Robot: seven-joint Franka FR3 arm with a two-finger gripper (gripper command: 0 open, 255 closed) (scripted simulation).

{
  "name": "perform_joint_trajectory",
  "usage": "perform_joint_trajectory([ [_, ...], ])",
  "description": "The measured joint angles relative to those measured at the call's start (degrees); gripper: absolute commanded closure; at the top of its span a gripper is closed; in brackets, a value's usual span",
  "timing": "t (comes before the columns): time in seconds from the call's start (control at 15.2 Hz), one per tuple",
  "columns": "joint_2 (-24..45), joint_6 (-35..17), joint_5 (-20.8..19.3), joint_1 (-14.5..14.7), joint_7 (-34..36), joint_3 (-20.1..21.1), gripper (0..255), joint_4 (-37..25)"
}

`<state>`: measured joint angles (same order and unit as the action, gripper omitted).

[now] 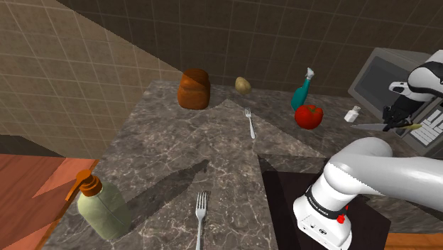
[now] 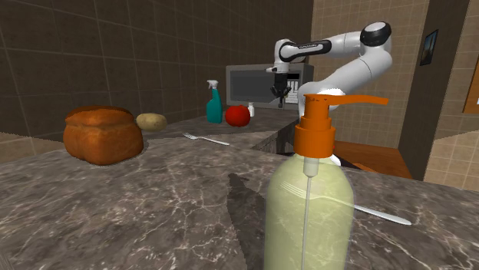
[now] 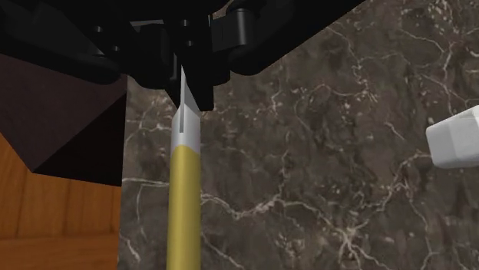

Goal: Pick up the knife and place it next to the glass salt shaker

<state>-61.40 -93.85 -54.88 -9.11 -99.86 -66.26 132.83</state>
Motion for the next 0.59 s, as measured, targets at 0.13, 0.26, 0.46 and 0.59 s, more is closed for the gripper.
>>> perform_joint_trajectory([
  [0.13, -0.14, -1.15, -0.96, 0.13, 0.35, -1.24, 255, 0.89],
  [0.26, -0.35, -2.34, -2.06, 0.09, 0.66, -2.56, 255, 1.92],
  [0.46, -0.52, -3.94, -3.53, 0.30, 1.10, -4.45, 255, 3.03],
  [0.59, -0.58, -5.08, -4.57, 0.55, 1.52, -5.81, 255, 3.78],
])
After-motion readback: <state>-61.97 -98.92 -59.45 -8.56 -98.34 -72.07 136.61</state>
